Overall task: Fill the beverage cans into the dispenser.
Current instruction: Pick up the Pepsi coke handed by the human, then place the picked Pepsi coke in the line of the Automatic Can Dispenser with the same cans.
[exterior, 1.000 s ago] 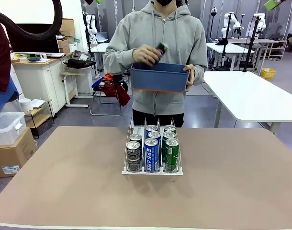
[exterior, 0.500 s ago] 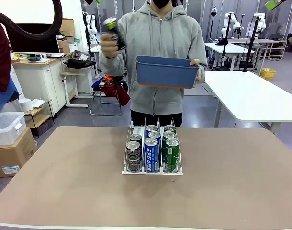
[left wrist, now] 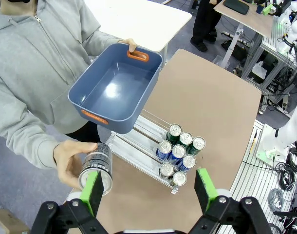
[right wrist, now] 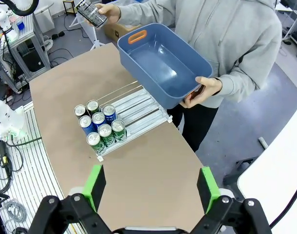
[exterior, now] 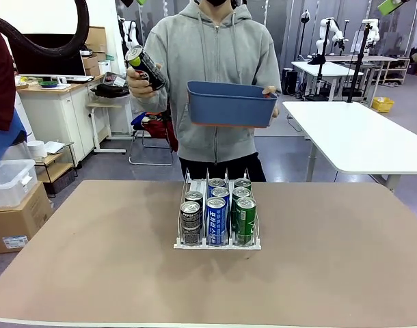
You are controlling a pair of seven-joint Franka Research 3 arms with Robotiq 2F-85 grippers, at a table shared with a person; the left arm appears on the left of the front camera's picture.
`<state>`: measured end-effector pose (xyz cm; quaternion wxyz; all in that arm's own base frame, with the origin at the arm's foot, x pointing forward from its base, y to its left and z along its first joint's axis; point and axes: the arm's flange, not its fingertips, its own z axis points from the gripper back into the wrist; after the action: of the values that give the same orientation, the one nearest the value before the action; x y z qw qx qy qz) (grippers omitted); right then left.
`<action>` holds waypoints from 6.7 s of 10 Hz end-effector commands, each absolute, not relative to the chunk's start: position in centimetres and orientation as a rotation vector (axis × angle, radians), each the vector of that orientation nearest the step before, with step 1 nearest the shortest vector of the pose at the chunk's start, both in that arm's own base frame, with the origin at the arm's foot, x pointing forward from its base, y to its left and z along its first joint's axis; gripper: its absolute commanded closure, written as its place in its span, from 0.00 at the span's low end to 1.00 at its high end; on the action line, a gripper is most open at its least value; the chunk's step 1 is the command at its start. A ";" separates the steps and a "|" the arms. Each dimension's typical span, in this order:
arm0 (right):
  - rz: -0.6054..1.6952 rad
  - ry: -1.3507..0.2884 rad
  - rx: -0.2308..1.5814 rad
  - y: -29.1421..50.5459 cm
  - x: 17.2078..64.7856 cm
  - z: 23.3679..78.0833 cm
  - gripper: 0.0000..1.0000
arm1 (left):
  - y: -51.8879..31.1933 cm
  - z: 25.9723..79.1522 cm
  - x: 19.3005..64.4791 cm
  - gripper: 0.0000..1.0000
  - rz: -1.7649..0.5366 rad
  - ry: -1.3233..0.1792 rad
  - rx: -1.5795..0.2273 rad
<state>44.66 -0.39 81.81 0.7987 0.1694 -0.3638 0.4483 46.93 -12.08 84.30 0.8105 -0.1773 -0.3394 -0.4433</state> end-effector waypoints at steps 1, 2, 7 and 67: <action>0.949 -0.802 0.370 -0.1 44.7 81.6 0.00 | -11.9 84.5 47.0 0.00 -0.951 -0.721 -0.383; 0.949 -0.802 0.370 -0.1 44.7 81.6 0.00 | -11.9 84.5 47.0 0.00 -0.951 -0.721 -0.383; 0.949 -0.802 0.370 -0.1 44.7 81.6 0.00 | -11.9 84.5 47.0 0.00 -0.951 -0.721 -0.383; 0.949 -0.802 0.370 -0.1 44.7 81.6 0.00 | -11.7 71.5 43.0 0.42 -0.925 -0.689 -0.084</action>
<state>44.70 -0.34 81.79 0.7989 0.1693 -0.3633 0.4485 42.56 -11.82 70.67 0.8381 -0.0456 -0.3199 -0.4396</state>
